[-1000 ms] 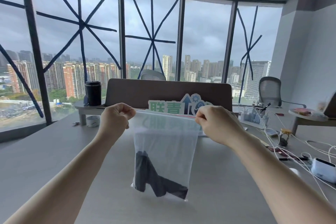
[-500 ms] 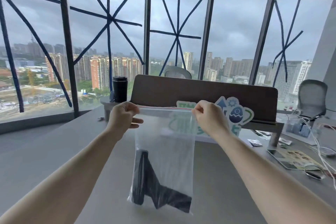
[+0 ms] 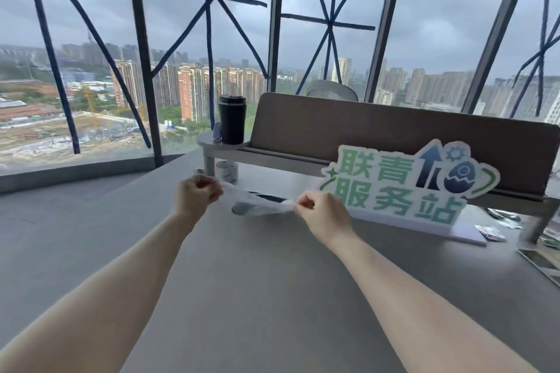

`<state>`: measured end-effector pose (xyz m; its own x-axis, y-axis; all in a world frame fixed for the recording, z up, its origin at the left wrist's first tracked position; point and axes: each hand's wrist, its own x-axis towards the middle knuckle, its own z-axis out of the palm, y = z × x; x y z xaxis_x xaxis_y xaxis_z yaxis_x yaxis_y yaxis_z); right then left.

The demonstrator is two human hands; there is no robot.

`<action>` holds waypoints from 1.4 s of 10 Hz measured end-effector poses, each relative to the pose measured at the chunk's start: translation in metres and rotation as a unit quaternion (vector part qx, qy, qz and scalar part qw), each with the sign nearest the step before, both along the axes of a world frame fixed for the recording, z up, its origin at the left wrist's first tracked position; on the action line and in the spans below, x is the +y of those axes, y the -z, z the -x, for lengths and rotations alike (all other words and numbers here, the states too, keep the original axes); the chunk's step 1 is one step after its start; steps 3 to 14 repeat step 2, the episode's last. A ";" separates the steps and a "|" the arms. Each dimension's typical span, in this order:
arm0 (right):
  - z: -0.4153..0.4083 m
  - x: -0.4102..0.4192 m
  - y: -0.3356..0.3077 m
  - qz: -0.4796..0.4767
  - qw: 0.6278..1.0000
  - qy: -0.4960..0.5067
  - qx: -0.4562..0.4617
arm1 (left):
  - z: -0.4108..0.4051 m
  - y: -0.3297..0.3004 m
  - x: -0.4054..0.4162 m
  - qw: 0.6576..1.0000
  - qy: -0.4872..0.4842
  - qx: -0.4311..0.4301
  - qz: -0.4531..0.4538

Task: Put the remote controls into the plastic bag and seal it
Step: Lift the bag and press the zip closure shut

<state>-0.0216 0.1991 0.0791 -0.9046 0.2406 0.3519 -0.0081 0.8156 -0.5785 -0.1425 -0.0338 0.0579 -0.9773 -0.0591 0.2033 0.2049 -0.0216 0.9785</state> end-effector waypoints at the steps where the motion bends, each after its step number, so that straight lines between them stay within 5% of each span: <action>1: -0.010 -0.009 0.029 0.026 0.995 -0.041 -0.084 | -0.015 0.040 -0.015 0.999 0.021 -0.041 -0.001; 2: -0.036 -0.007 0.039 0.054 0.986 -0.081 -0.137 | -0.043 0.059 -0.030 0.997 0.027 -0.058 0.054; 14: -0.036 -0.007 0.039 0.054 0.986 -0.081 -0.137 | -0.043 0.059 -0.030 0.997 0.027 -0.058 0.054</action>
